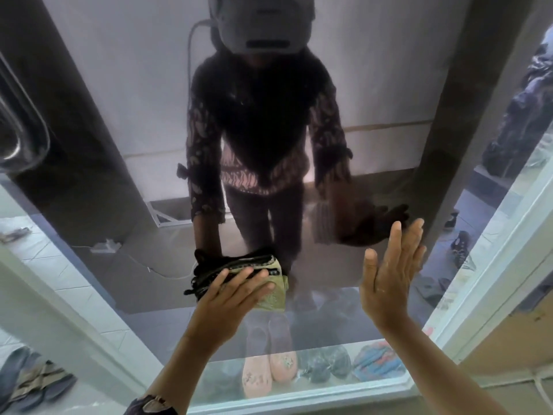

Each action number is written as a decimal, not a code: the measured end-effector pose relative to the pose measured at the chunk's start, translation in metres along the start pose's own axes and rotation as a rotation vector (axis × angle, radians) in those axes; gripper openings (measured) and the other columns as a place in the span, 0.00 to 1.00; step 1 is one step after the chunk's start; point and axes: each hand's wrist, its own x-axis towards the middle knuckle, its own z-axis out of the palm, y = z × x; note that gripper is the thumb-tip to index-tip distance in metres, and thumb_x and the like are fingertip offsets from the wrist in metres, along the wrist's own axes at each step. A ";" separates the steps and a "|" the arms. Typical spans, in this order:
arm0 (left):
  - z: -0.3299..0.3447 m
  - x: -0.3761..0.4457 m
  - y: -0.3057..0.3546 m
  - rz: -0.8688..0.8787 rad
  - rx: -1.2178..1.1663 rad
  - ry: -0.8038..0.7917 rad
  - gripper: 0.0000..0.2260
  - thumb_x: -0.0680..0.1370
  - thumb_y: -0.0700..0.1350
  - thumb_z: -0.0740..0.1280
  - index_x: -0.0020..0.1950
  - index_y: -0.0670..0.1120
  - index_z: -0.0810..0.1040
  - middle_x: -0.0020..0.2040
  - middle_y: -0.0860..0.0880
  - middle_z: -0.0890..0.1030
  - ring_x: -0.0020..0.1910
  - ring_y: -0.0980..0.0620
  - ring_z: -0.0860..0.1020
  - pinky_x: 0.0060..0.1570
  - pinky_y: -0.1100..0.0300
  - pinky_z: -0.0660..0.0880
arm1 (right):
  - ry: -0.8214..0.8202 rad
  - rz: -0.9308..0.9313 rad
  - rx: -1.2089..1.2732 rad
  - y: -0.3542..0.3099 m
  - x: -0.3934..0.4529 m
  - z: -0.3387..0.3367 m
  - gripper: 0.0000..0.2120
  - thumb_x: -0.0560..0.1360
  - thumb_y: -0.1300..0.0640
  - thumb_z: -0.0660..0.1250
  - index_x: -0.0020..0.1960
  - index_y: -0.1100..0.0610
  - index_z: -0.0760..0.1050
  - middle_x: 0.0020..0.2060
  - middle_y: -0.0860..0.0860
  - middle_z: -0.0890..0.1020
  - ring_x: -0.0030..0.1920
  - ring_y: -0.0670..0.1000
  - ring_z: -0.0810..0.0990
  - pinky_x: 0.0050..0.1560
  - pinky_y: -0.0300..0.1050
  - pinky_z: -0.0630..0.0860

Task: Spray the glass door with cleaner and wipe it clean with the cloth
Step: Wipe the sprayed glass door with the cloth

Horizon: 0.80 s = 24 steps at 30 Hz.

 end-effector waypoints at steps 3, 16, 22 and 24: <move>-0.018 0.029 -0.010 -0.062 -0.002 0.063 0.27 0.70 0.40 0.60 0.69 0.51 0.62 0.67 0.50 0.64 0.64 0.49 0.65 0.70 0.50 0.48 | -0.001 0.006 0.026 -0.016 0.013 -0.010 0.26 0.80 0.46 0.43 0.71 0.60 0.50 0.71 0.62 0.49 0.72 0.57 0.46 0.72 0.46 0.38; -0.118 0.155 -0.082 -0.177 -0.063 0.225 0.22 0.74 0.39 0.56 0.69 0.47 0.63 0.66 0.48 0.72 0.67 0.47 0.68 0.68 0.51 0.57 | -0.036 -0.045 0.090 -0.099 0.104 -0.072 0.26 0.79 0.44 0.45 0.71 0.59 0.53 0.71 0.60 0.52 0.73 0.55 0.46 0.71 0.48 0.40; -0.186 0.190 -0.106 -0.359 -0.301 0.270 0.18 0.75 0.39 0.59 0.65 0.40 0.72 0.62 0.42 0.76 0.60 0.46 0.76 0.56 0.52 0.73 | -0.017 -0.113 0.174 -0.140 0.138 -0.106 0.25 0.77 0.50 0.52 0.71 0.59 0.56 0.72 0.57 0.53 0.73 0.52 0.46 0.72 0.46 0.41; -0.208 0.202 -0.104 -0.533 -0.574 0.294 0.18 0.75 0.38 0.62 0.65 0.40 0.71 0.61 0.43 0.77 0.55 0.46 0.78 0.48 0.56 0.78 | -0.018 -0.098 0.226 -0.149 0.143 -0.115 0.24 0.77 0.50 0.52 0.71 0.57 0.56 0.72 0.56 0.56 0.73 0.53 0.50 0.73 0.47 0.45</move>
